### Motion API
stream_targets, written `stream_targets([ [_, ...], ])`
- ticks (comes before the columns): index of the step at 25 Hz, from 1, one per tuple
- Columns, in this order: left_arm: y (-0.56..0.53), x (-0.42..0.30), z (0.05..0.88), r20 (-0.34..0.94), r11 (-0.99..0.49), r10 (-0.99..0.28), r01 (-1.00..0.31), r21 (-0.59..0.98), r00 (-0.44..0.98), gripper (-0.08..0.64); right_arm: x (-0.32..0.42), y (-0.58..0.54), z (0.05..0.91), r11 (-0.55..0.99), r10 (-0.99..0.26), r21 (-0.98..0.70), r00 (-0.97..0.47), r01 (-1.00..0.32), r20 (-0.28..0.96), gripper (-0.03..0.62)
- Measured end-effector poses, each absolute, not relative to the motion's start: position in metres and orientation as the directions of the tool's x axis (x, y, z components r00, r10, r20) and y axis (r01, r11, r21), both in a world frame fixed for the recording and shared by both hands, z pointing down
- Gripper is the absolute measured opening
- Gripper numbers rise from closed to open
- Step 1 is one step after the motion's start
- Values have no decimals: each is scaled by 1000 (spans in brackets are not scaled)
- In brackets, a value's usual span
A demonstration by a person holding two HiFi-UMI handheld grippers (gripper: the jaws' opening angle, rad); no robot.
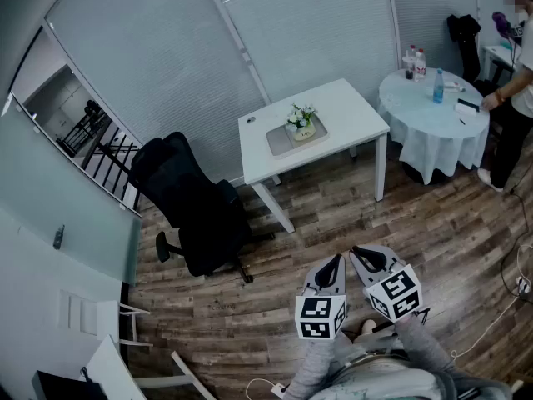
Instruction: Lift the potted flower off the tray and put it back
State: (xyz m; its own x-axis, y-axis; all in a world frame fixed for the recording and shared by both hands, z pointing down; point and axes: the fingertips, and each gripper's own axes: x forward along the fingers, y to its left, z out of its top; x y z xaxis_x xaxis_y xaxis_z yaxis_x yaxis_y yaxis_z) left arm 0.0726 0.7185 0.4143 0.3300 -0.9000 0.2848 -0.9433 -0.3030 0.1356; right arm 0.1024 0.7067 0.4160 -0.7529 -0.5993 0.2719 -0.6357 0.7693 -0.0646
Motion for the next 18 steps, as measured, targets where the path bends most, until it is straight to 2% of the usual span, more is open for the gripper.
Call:
stream_targets([
  [9,703,83,425,295,-274,-904,-949,155,309,11,129,684,424,754,-620,-68,-742,-653,254,40],
  [18,655,78,426,290,-304,-896,-940,154,337,11,113,639,422,764,-610,-69,-754,-641,244,40],
])
